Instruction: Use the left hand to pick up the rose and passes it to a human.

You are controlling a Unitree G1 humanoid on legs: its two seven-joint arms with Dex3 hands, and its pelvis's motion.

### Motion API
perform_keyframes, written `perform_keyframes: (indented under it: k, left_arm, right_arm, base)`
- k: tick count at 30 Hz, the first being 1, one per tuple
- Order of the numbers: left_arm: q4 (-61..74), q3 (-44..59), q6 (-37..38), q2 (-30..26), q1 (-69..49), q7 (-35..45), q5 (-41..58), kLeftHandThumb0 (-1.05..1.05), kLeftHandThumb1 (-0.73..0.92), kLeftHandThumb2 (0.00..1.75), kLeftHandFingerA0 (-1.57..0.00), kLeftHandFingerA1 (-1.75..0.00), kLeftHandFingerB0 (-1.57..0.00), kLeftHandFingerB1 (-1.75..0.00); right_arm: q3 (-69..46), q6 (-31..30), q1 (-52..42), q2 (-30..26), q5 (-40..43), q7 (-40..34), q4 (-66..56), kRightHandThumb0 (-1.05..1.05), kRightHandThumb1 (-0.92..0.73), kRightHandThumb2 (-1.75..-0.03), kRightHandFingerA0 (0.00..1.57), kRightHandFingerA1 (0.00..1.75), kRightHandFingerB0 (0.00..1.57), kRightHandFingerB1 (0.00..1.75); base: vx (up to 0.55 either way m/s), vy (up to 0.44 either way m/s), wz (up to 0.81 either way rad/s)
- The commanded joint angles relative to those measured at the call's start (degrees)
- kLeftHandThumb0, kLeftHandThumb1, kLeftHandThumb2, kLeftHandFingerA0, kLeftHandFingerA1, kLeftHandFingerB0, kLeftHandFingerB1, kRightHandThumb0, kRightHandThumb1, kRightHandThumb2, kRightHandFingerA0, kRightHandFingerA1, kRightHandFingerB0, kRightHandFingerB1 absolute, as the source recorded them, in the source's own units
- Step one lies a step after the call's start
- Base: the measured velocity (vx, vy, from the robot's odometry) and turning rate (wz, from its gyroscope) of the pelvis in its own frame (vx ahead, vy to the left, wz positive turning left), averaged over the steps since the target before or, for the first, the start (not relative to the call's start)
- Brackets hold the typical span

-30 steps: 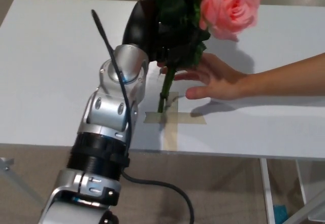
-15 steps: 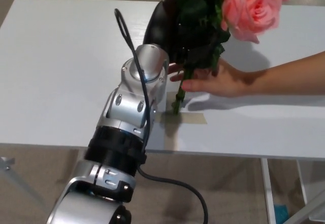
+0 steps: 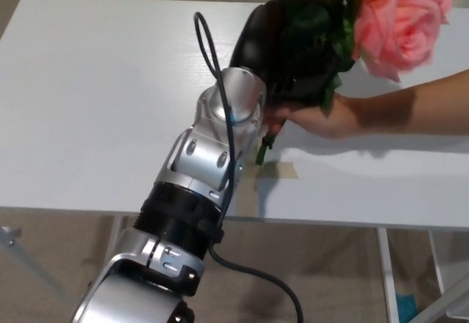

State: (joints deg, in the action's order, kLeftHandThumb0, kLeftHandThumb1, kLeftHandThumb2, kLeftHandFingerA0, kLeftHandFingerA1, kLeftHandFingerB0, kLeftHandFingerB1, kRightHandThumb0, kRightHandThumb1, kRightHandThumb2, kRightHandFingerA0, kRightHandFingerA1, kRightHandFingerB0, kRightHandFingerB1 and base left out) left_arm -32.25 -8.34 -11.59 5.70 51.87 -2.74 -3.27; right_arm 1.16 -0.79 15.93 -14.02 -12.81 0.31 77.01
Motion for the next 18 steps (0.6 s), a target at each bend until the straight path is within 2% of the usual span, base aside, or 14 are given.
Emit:
perform_keyframes:
  k: [1,7,8,9,15,16,17,18]
  left_arm:
    - [0.4,-1.3,-0.3,5.8,-1.5,-0.8,0.5,-0.15,0.83,0.72,-0.95,-1.39,-0.73,-1.18]
    - [1.0,-1.9,-1.2,5.7,-2.5,-0.5,1.1,-0.15,0.82,0.73,-0.98,-1.34,-0.74,-1.13]
    - [1.2,-2.1,-1.2,5.4,-2.7,-1.0,0.7,-0.15,0.82,0.73,-1.01,-1.31,-0.80,-1.01]
    - [0.6,-1.8,-0.9,5.0,-1.7,-0.9,0.7,-0.15,0.82,0.73,-1.01,-1.32,-0.80,-1.00]
    - [0.7,-1.9,-0.5,4.9,-2.0,-0.9,0.7,-0.15,0.82,0.72,-0.93,-1.41,-0.73,-1.14]
    - [0.3,-1.9,-0.1,4.4,-1.8,-0.5,0.7,-0.16,0.82,0.72,-0.96,-1.37,-0.79,-1.01]
    - [0.2,-2.1,0.0,4.2,-1.8,-0.2,0.5,-0.26,0.80,0.64,-1.07,-0.95,-0.87,-0.54]
    - [0.3,-2.3,-0.1,3.8,-1.8,0.2,0.4,-0.26,0.80,0.64,-1.07,-0.95,-0.87,-0.54]
  right_arm:
    - [-0.1,-0.3,-1.1,0.4,0.2,0.4,0.2,-0.41,-0.74,-0.62,0.55,0.39,0.49,0.37]
    - [-0.5,-0.1,-1.9,0.4,0.5,0.7,0.3,-0.41,-0.74,-0.62,0.55,0.39,0.49,0.37]
    - [-0.5,0.0,-2.0,0.4,0.4,0.7,0.2,-0.41,-0.74,-0.62,0.54,0.39,0.49,0.37]
    - [-0.5,-0.2,-1.2,0.6,0.5,0.7,0.1,-0.41,-0.74,-0.62,0.54,0.39,0.49,0.37]
    - [-0.6,-0.3,-1.2,0.9,0.4,0.4,0.2,-0.41,-0.74,-0.62,0.55,0.39,0.49,0.37]
    - [-0.6,-0.4,-1.1,1.2,0.4,0.3,0.2,-0.41,-0.74,-0.62,0.55,0.39,0.49,0.37]
    - [-0.6,-0.4,-1.1,1.2,0.4,0.4,0.2,-0.41,-0.74,-0.62,0.54,0.39,0.49,0.37]
    - [-0.6,-0.4,-1.1,1.2,0.4,0.5,0.2,-0.41,-0.74,-0.62,0.54,0.39,0.49,0.37]
  base:
    - [0.00,0.000,0.00]
    - [0.00,0.000,0.00]
    - [0.00,0.000,0.00]
    - [0.00,0.000,0.00]
    - [0.00,0.000,0.00]
    - [0.00,0.000,0.00]
    - [0.00,0.000,0.00]
    - [0.00,0.000,0.00]
